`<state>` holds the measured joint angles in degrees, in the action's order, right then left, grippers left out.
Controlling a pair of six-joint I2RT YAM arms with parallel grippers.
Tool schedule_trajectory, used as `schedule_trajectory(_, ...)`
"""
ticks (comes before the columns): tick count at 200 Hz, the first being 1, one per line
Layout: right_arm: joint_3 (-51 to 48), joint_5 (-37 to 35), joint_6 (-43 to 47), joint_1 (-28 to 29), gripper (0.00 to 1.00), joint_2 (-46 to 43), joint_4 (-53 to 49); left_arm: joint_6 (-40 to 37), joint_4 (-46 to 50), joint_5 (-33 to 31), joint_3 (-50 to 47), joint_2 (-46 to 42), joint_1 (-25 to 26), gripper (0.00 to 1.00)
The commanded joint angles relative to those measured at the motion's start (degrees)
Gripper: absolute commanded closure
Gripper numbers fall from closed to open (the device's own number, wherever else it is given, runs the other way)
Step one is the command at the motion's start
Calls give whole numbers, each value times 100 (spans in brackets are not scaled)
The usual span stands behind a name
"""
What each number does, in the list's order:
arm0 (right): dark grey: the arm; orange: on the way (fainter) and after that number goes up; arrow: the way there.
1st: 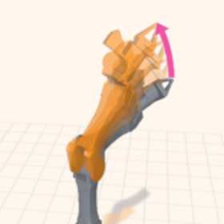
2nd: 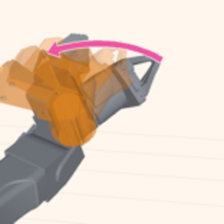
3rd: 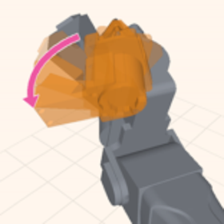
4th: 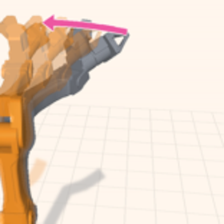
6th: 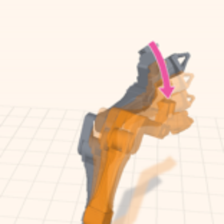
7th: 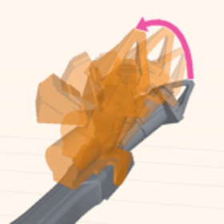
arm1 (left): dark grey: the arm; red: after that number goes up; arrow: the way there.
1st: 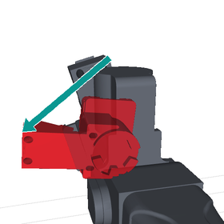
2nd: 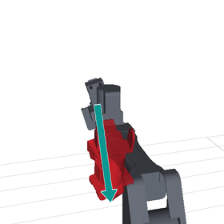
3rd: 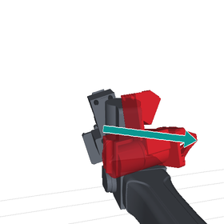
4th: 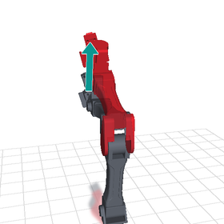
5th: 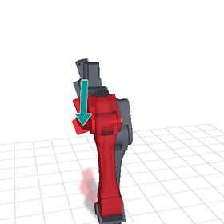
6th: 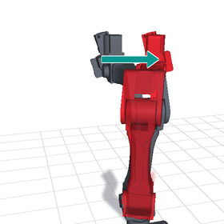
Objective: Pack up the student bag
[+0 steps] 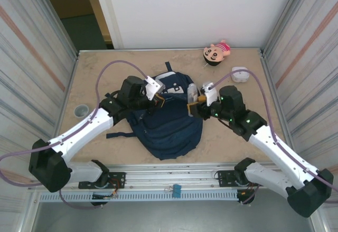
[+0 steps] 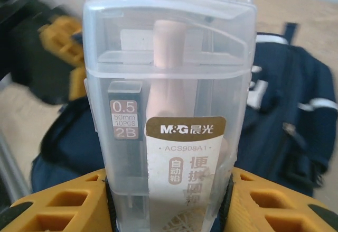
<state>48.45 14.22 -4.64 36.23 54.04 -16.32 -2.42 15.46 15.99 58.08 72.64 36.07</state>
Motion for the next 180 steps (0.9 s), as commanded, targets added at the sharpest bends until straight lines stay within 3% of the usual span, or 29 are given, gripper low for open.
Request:
schedule_trajectory(1, 59, 21, 1715, 552, 58, 42, 491, 314, -662, 567, 247, -263, -186, 100)
schedule_trajectory(29, 32, -253, 3035, 1164, 59, 238, 622, 400, -706, 839, 243, -229, -285, 100)
schedule_trajectory(73, 199, -1589, 5069, 1826, 56, 1099, 493, 391, -771, 1083, 271, -278, -319, 100)
schedule_trajectory(144, 497, -2848, 6410, 1921, 51, 1905, 320, 425, -830, 1343, 303, -277, -397, 100)
schedule_trajectory(180, 702, -3034, 6589, 1967, 44, 2252, 378, 491, -943, 1449, 300, -248, -393, 100)
